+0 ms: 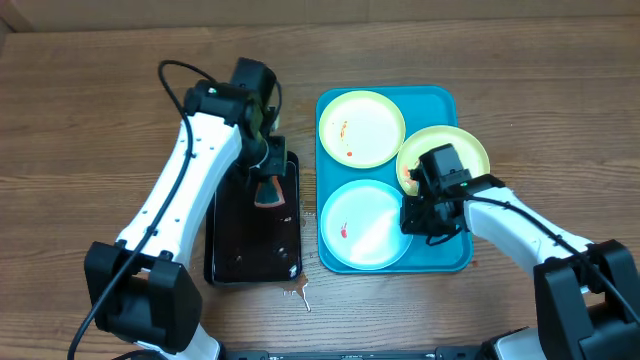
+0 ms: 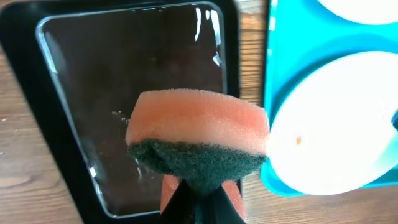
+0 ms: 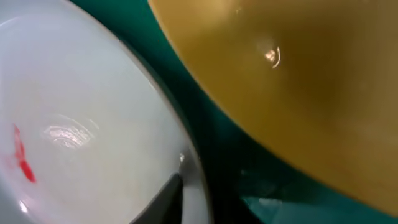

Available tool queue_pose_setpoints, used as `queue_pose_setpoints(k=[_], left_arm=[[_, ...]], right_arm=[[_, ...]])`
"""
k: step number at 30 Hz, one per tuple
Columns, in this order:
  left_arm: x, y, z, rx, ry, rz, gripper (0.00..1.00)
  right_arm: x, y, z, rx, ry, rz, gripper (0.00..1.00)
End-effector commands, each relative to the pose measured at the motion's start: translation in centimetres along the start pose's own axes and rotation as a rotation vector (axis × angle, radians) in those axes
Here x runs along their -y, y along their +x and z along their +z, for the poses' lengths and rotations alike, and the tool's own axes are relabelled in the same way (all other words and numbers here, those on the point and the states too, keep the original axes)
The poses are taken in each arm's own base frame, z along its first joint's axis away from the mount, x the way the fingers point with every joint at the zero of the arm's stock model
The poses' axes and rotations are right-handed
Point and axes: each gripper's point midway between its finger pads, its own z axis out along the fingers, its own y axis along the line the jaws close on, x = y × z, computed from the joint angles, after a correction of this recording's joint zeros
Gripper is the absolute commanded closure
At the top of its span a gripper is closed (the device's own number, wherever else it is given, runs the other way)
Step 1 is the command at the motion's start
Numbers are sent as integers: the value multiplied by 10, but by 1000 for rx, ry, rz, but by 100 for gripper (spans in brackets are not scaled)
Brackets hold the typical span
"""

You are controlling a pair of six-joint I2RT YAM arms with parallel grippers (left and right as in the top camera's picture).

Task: Clean dirty plates on tray and stack at the side
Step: 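Lift the sponge with the left gripper and move it over the white plate, then scrub the white plate with the sponge in the left gripper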

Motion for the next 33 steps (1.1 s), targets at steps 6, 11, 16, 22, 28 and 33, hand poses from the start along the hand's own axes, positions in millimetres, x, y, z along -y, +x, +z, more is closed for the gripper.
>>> queue_pose_setpoints(k=[6,11,16,22,28,33], left_arm=[[66,-17,-13,139,129,163,96],[120,-21,2,176,241,202,96],[156,-5,47,69,257,165,96],[161,16,109,-110,208,111,96],[134,33,144,-224,83,79,96],[113,32,145,-215,-33,83,96]], right_arm=[[27,-9,0,67,137,187,96],[27,-9,0,66,137,187,96],[27,-9,0,65,137,187,96],[27,-8,0,65,137,187,96],[28,-6,0,55,142,189,96],[28,-6,0,55,141,189,96]])
